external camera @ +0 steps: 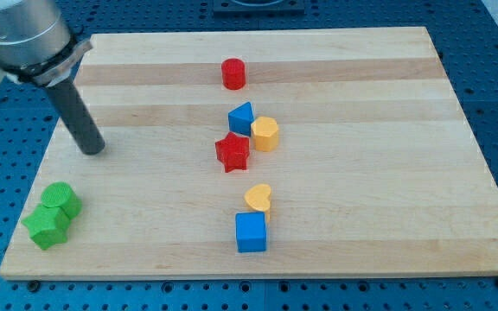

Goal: Slide the red circle towards right

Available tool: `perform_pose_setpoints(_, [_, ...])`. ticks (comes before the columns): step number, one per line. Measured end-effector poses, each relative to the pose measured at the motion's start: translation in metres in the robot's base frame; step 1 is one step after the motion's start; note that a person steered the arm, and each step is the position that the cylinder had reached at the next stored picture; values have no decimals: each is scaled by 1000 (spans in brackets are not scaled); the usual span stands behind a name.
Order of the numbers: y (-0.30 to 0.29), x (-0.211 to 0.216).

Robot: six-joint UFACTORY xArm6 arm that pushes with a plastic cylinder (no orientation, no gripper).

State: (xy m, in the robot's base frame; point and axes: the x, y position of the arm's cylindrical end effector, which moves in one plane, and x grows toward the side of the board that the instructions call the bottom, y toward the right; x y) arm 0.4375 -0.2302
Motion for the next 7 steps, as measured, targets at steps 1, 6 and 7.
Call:
perform_pose_setpoints(1, [1, -33])
perform_pose_setpoints(6, [77, -106])
perform_pose_setpoints(7, [123, -127])
